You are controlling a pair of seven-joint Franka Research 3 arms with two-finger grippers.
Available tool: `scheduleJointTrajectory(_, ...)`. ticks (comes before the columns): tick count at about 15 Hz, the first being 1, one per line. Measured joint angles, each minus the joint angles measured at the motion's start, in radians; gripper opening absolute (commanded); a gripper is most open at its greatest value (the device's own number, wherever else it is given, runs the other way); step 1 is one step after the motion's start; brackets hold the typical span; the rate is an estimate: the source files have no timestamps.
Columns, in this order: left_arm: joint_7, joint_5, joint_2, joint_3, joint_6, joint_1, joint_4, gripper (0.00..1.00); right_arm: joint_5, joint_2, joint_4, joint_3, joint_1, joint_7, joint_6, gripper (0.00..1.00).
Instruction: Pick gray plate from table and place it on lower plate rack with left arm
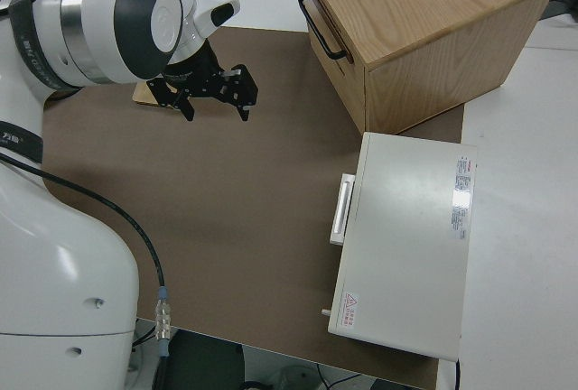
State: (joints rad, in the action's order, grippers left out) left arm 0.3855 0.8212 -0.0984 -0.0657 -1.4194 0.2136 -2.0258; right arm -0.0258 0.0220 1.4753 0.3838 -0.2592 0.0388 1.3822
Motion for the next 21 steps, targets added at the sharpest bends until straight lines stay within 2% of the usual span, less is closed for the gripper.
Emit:
scheduleJointTrajectory(3, -0.014, 0.000, 0.006, 0.000, 0.000, 0.000, 0.005, 0.99, 0.000, 0.000, 0.000, 0.000, 0.000, 0.000, 0.000, 0.983)
scheduleJointTrajectory(6, -0.082, -0.019, 0.024, -0.003, 0.000, 0.000, 0.033, 0.99, 0.000, 0.000, 0.000, 0.000, 0.000, 0.000, 0.000, 0.983)
scheduleJointTrajectory(9, -0.162, -0.127, 0.046, -0.006, 0.000, -0.007, 0.106, 0.99, 0.000, 0.000, 0.000, 0.000, 0.000, 0.000, 0.000, 0.983)
scheduleJointTrajectory(13, -0.274, -0.322, 0.066, -0.008, -0.001, -0.040, 0.222, 0.99, 0.000, 0.000, 0.000, 0.000, 0.000, 0.000, 0.000, 0.983)
scheduleJointTrajectory(18, -0.391, -0.682, 0.073, -0.010, 0.000, -0.144, 0.384, 0.99, 0.000, 0.000, 0.000, 0.000, 0.000, 0.000, 0.000, 0.983)
scheduleJointTrajectory(21, -0.436, -0.805, 0.073, -0.013, 0.000, -0.199, 0.438, 0.99, 0.000, 0.000, 0.000, 0.000, 0.000, 0.000, 0.000, 0.983)
